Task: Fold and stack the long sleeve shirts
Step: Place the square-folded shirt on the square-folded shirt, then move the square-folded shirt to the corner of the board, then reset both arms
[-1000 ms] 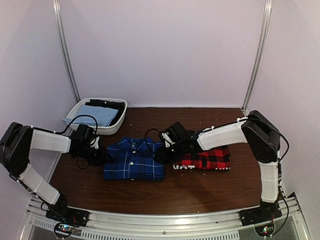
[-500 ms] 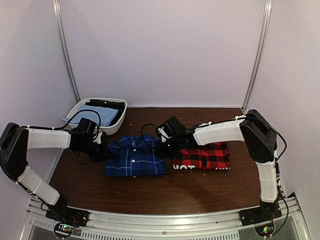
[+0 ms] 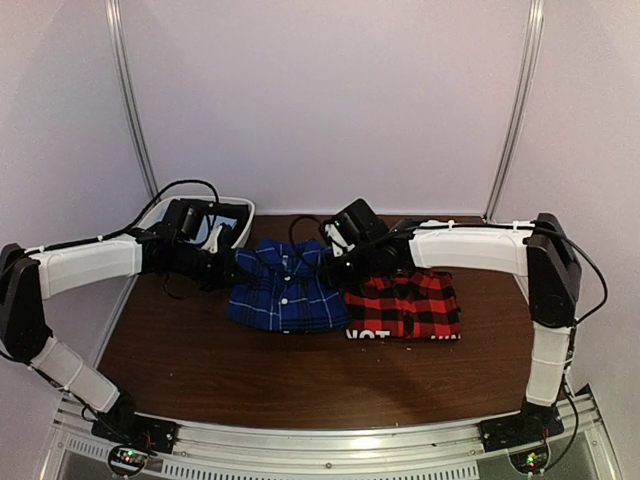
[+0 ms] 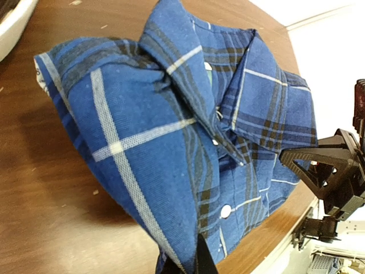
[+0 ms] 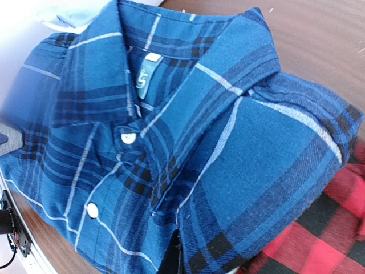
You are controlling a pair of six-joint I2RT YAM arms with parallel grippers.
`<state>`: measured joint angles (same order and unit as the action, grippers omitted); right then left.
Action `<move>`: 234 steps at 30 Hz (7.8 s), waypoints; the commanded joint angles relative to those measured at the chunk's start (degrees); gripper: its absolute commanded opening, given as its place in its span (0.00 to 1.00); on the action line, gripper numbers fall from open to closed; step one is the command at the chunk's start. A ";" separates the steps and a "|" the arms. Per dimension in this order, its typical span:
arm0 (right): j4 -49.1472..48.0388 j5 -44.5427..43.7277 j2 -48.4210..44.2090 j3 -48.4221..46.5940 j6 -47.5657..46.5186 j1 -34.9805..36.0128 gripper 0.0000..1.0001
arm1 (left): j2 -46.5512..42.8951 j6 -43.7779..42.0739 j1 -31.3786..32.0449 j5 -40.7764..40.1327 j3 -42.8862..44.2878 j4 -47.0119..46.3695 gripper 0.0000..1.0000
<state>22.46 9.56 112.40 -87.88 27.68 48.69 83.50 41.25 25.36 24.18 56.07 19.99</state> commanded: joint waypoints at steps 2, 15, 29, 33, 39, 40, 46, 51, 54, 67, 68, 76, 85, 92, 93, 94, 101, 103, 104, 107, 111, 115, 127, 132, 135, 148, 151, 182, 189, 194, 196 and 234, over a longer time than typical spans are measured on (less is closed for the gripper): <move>2.01 -4.49 -9.81 4.44 -2.31 -2.92 0.00 | 3.54 2.94 5.27 0.40 7.61 -4.15 0.00; 3.54 -7.13 -27.74 23.25 -4.31 -16.24 0.00 | 24.05 7.78 18.69 -0.52 28.54 -10.00 0.00; 4.23 -5.07 -36.84 33.04 -6.84 -26.55 0.00 | 37.48 10.14 23.15 1.02 41.02 -10.84 0.00; 4.09 -4.78 -36.79 33.66 -7.15 -27.63 0.00 | 38.77 10.56 23.40 0.78 41.96 -10.88 0.00; 2.08 -4.08 -35.30 37.12 -7.43 -29.10 0.00 | 39.80 10.59 23.59 -1.02 40.19 -11.03 0.00; 1.38 -4.09 -35.10 38.07 -7.39 -29.35 0.00 | 40.57 10.53 23.55 -0.98 39.95 -11.15 0.00; -2.13 -3.71 -31.89 42.77 -7.29 -32.13 0.20 | 44.09 10.13 23.59 -1.84 38.61 -11.00 0.00; -0.77 -5.02 -31.80 42.26 -6.79 -32.95 0.52 | 45.31 9.15 23.58 -4.39 37.90 -8.63 0.18; 1.69 -7.50 -33.08 40.28 -6.93 -32.96 0.66 | 44.47 8.49 23.52 -5.75 38.20 -7.70 0.34; 0.86 -5.88 -37.48 31.73 -6.85 -25.90 0.91 | 31.45 6.29 20.80 -12.66 33.33 -7.06 0.74; 0.29 -5.31 -36.57 30.92 -6.65 -24.71 0.93 | 30.03 6.12 20.41 -13.20 32.38 -7.10 0.77; -4.80 -0.42 -25.40 21.80 -4.85 -15.53 1.00 | 17.09 5.29 16.38 -17.89 22.34 -7.72 0.98; -7.22 6.78 -6.52 5.01 -3.40 -7.90 1.00 | 4.52 4.15 10.57 -19.71 11.86 -6.91 0.98; -7.33 9.12 3.44 -4.07 -1.23 -5.56 1.00 | 0.50 3.03 8.52 -19.19 8.74 -6.29 0.98; -7.34 9.37 4.57 -5.06 -1.04 -5.58 1.00 | 0.33 3.00 8.36 -19.15 8.63 -5.99 0.98; -7.30 9.49 5.76 -5.97 -0.91 -5.55 1.00 | 0.15 2.86 8.26 -19.13 8.49 -5.89 0.98; -5.85 9.55 13.80 -12.12 0.29 -5.58 1.00 | 0.06 2.29 7.34 -18.29 7.91 -5.52 0.98; -5.10 8.18 15.36 -13.20 0.52 -5.54 1.00 | 0.29 2.17 7.24 -18.08 7.92 -5.58 0.98; -4.86 7.28 16.07 -13.60 0.57 -5.54 1.00 | 0.45 2.16 7.20 -18.05 7.91 -5.68 0.98; -4.45 5.07 17.61 -14.02 1.17 -5.75 1.00 | 0.98 2.20 7.15 -17.63 7.91 -5.74 0.98; -4.73 2.60 18.46 -12.97 2.09 -6.27 1.00 | 1.39 2.41 7.15 -17.26 7.74 -6.02 0.98; -5.52 1.54 18.26 -10.37 2.76 -6.82 1.00 | 1.64 2.50 7.15 -17.25 7.72 -6.04 0.98; -13.86 -0.64 7.80 8.97 7.08 -11.92 1.00 | 2.85 2.73 7.15 -16.17 8.15 -6.47 0.98; -17.32 -1.08 1.52 18.40 8.25 -14.35 1.00 | 3.80 2.92 7.15 -15.35 8.56 -6.91 0.98; -18.21 -0.74 -2.13 23.09 8.18 -15.53 1.00 | 4.36 3.03 7.15 -14.72 8.70 -7.21 0.98; -18.60 0.88 -18.65 44.10 7.84 -17.02 1.00 | 6.10 3.63 7.15 -13.46 9.38 -7.43 0.98; -17.72 1.00 -22.81 48.06 8.20 -17.43 1.00 | 6.72 3.81 7.15 -13.32 9.66 -7.48 0.98; -10.41 7.38 -40.13 51.30 6.29 -17.71 1.00 | 6.16 3.40 7.28 -13.45 7.80 -10.10 0.98; -11.59 7.62 -37.83 41.44 3.67 -17.19 1.00 | 4.39 1.13 7.28 -15.21 7.32 -12.14 0.98; -15.97 7.83 -35.54 35.37 4.11 -16.50 1.00 | 2.73 -1.26 7.29 -16.89 8.28 -12.48 0.98; -18.28 7.76 -34.80 33.31 4.66 -16.15 1.00 | 1.98 -2.20 7.32 -17.76 8.58 -12.51 0.98; -23.88 -5.65 -39.19 28.45 3.02 -15.82 1.00 | -2.67 -8.12 7.24 -22.42 6.55 -16.72 0.98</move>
<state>-1.08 5.45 74.19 -59.83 31.24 32.51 81.49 34.26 32.93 2.50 62.96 6.04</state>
